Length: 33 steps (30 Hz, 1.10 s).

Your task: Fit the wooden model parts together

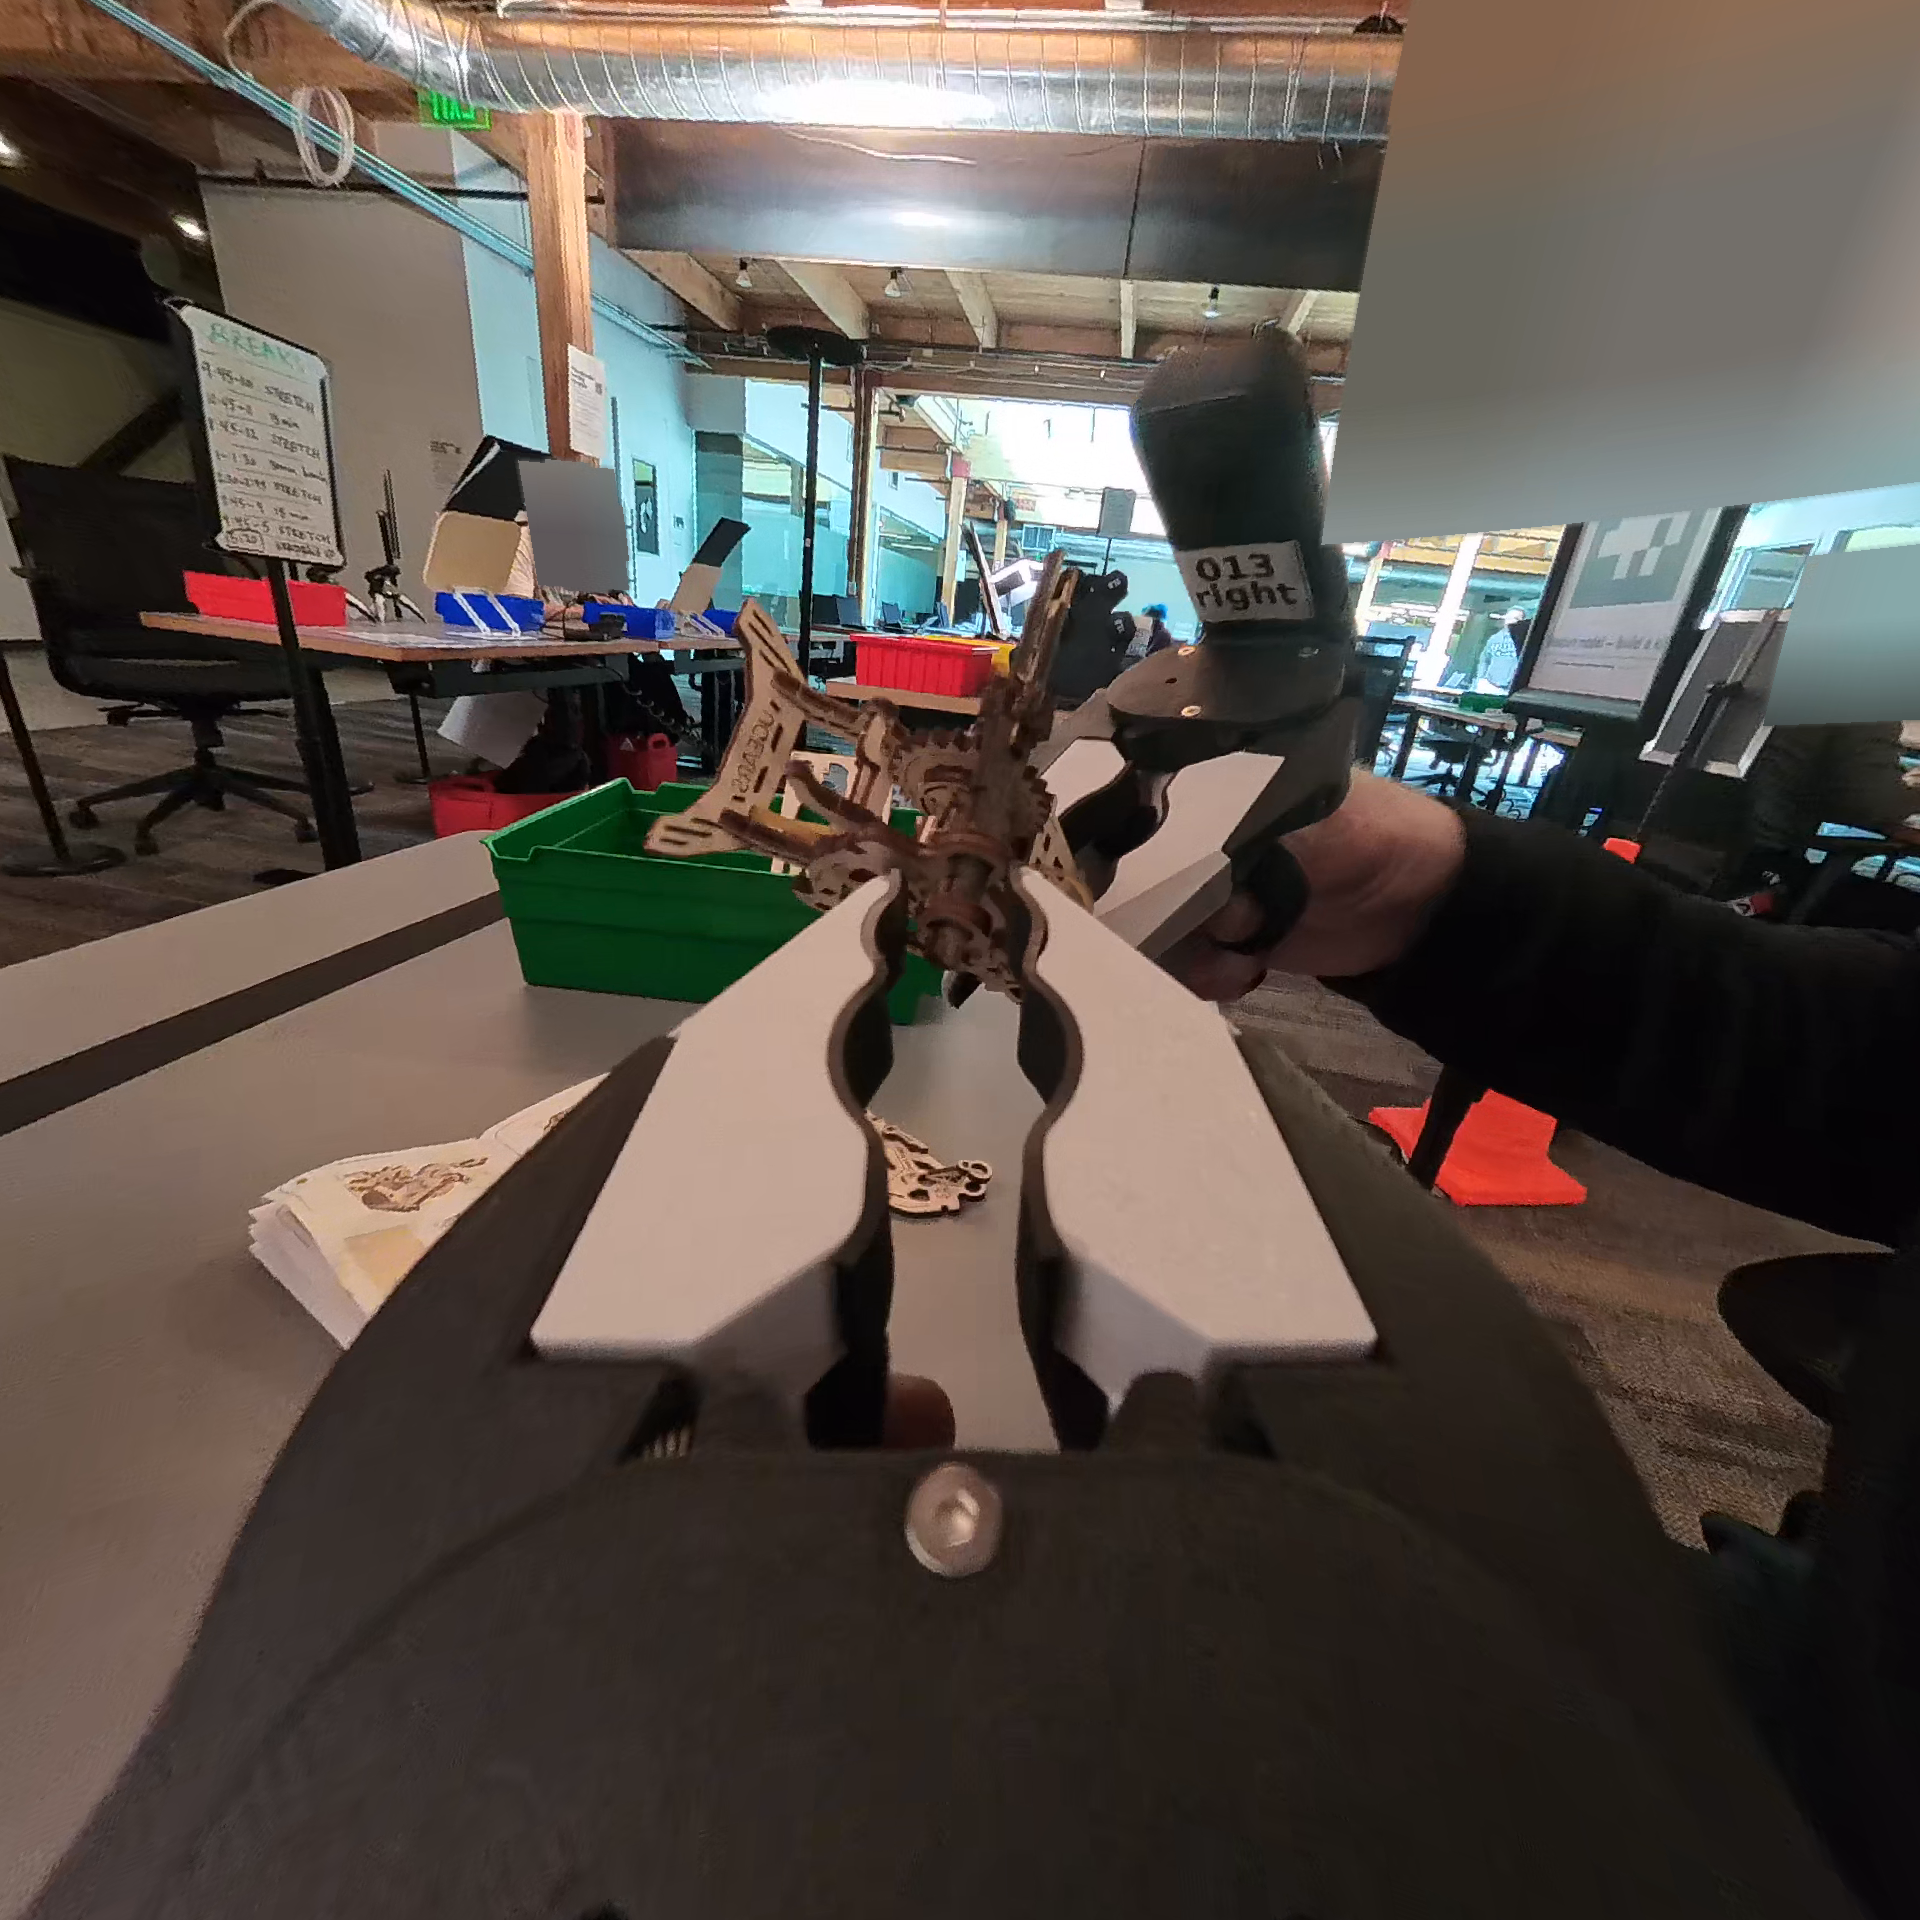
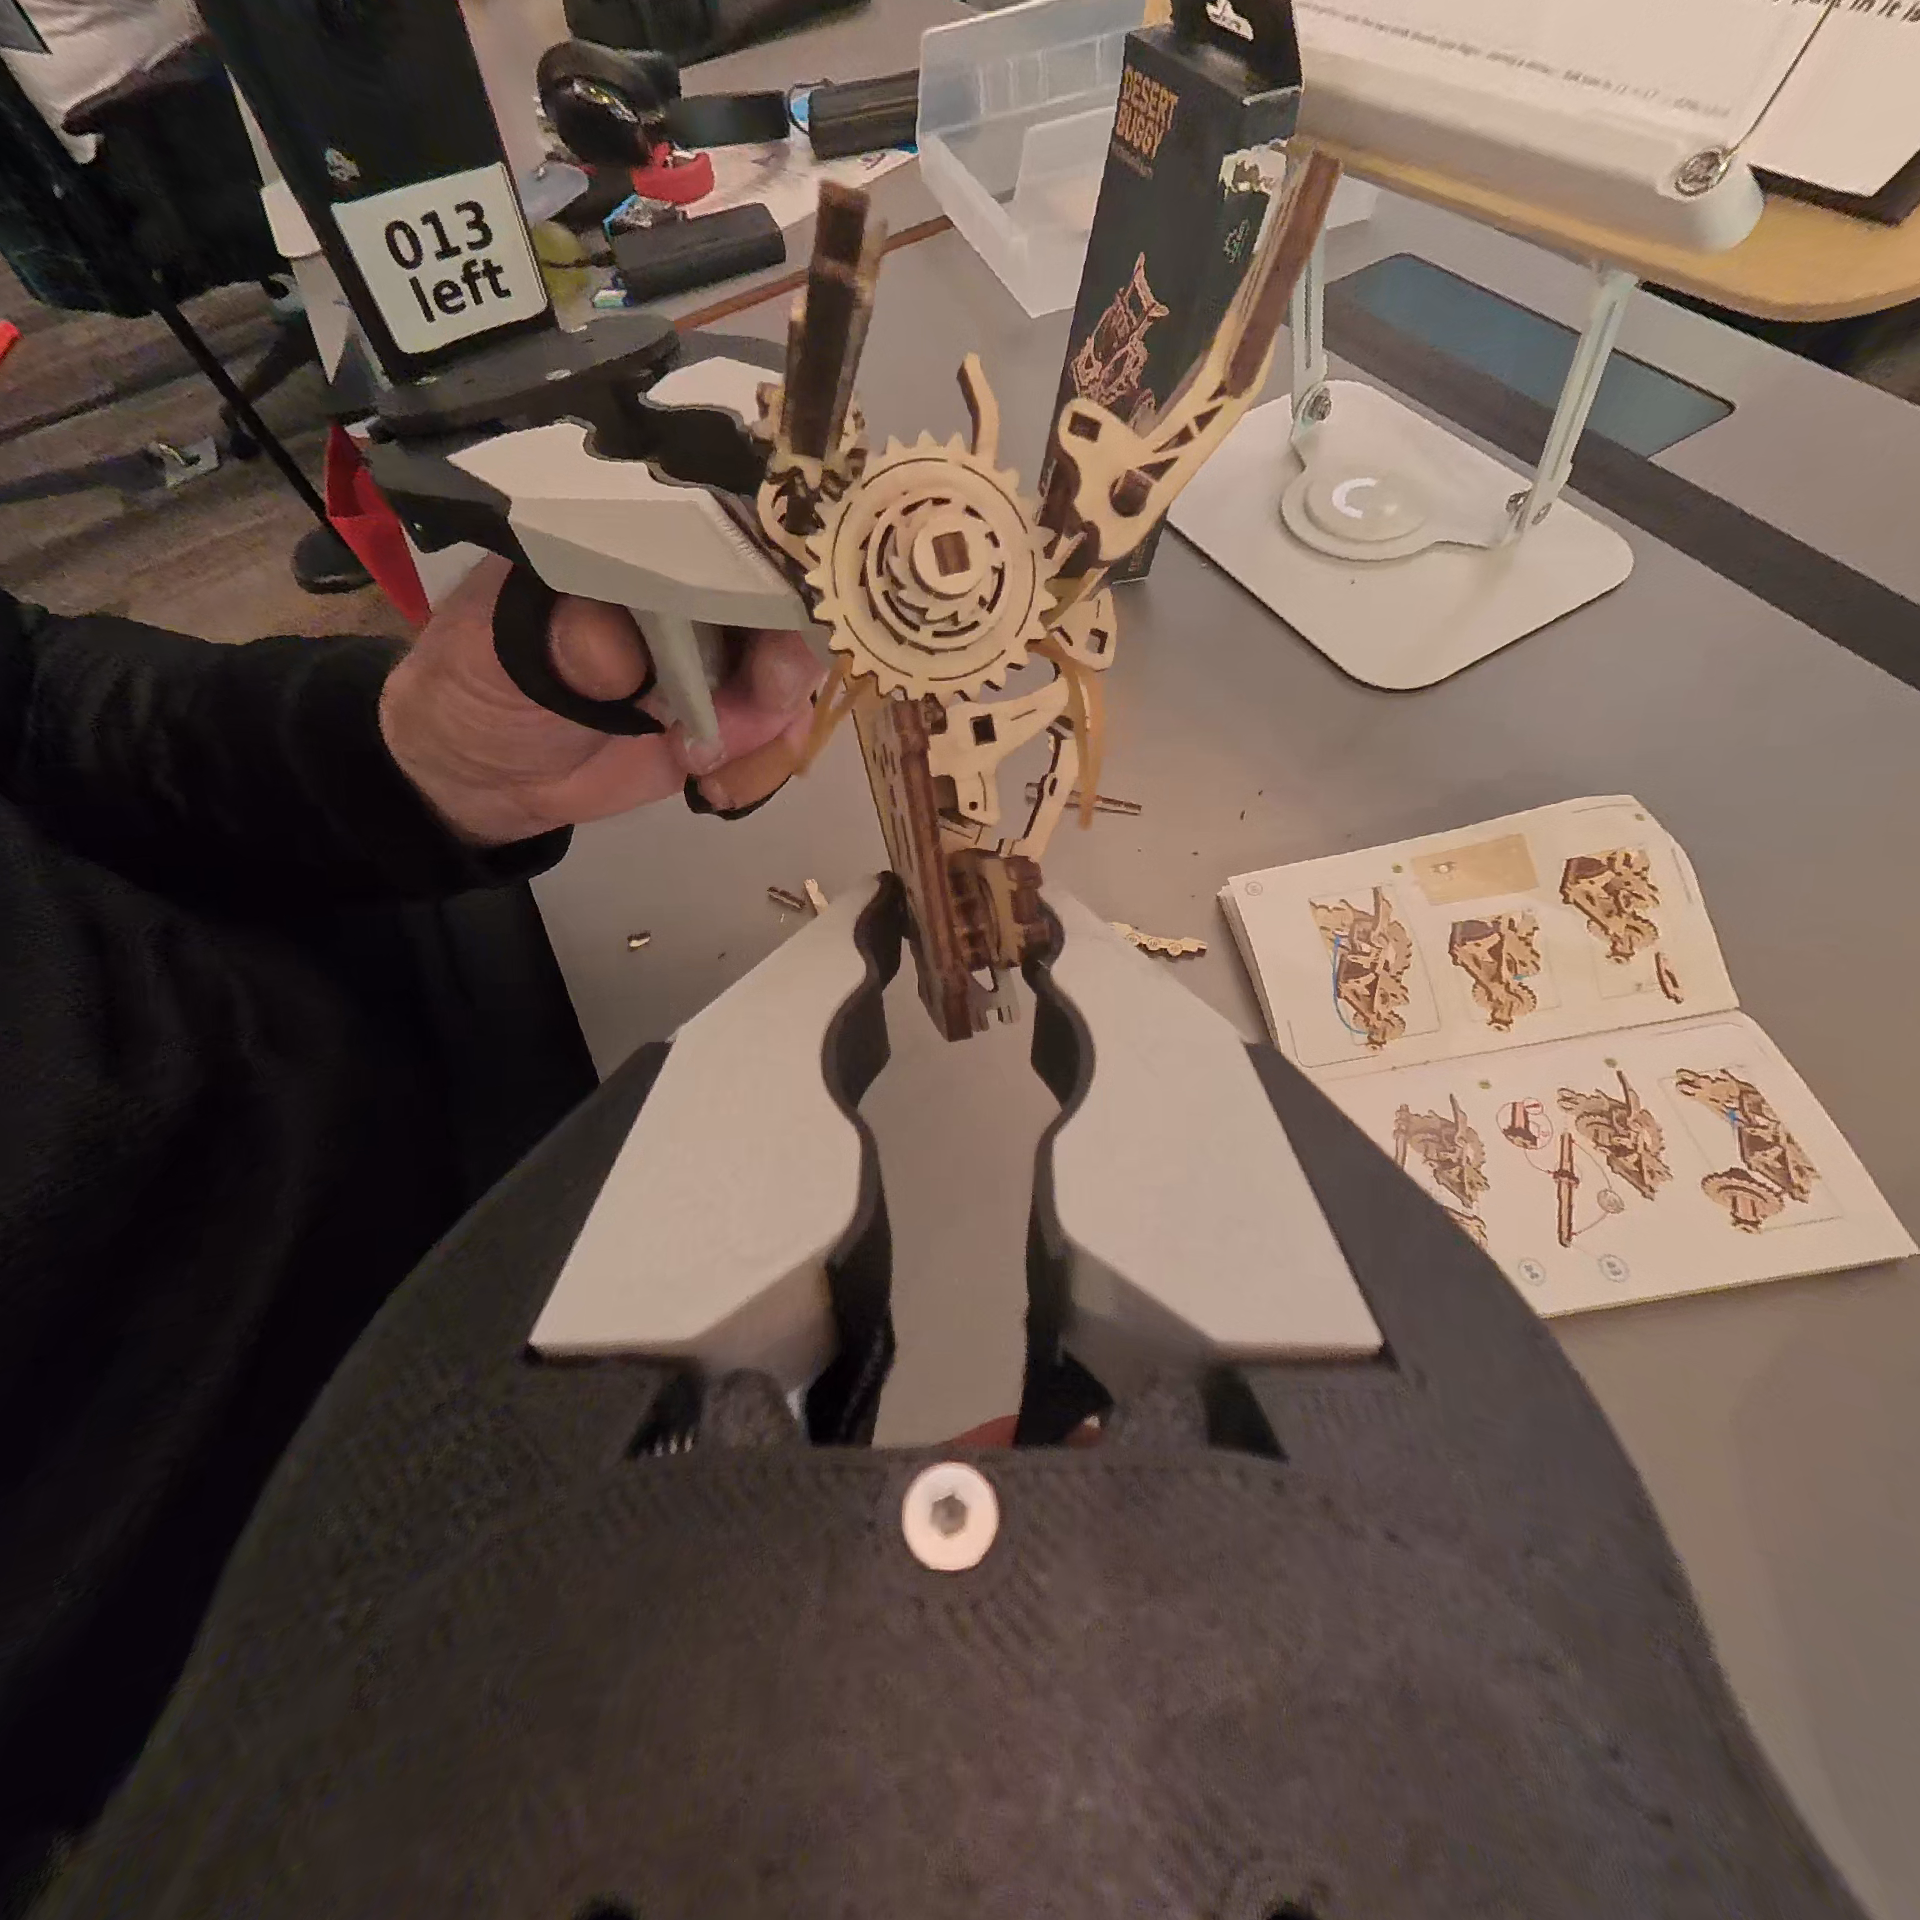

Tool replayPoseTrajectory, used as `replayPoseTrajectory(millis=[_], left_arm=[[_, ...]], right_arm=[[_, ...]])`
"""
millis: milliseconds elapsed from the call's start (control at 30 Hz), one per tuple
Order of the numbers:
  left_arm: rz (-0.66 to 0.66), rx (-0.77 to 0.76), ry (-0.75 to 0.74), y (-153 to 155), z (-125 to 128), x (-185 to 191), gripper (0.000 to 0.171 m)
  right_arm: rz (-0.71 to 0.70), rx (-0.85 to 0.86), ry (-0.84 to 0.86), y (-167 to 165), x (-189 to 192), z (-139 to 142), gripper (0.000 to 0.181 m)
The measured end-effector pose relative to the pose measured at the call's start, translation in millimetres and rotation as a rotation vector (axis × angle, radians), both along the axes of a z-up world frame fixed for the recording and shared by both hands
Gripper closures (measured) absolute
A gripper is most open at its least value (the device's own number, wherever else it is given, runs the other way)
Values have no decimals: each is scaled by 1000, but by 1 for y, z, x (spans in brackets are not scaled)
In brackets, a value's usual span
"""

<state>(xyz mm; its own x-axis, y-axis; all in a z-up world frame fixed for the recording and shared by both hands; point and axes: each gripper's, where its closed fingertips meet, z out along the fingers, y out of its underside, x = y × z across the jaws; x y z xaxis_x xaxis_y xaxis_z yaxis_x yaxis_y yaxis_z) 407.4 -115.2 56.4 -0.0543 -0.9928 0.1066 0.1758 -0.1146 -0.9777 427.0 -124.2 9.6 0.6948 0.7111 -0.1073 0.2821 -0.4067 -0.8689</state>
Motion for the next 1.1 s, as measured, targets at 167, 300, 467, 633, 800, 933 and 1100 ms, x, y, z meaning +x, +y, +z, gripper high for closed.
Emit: replayPoseTrajectory(millis=[167, 300, 467, 633, 800, 933, 1100], left_arm=[[6, 4, -10, -1, 0, -1, 158], [10, 7, -30, -1, 2, -4, 159], [-25, -67, -99, 2, 6, -9, 160], [-116, -205, -220, 11, 14, -21, 161], [-196, -219, -287, 9, 20, -30, 161], [-250, -137, -294, -5, 25, -33, 161], [-353, -186, -354, -10, 34, -41, 160]], right_arm=[[-24, -10, -34, -1, 0, 0, 162], [-27, -7, -16, -2, -2, 3, 162], [-23, 18, 4, -3, -7, 9, 161], [-9, 23, 100, -8, -7, 27, 146], [50, 30, 322, -15, -7, 67, 148], [75, 3, 492, -13, -8, 89, 152], [75, -6, 564, -8, 0, 92, 151]])
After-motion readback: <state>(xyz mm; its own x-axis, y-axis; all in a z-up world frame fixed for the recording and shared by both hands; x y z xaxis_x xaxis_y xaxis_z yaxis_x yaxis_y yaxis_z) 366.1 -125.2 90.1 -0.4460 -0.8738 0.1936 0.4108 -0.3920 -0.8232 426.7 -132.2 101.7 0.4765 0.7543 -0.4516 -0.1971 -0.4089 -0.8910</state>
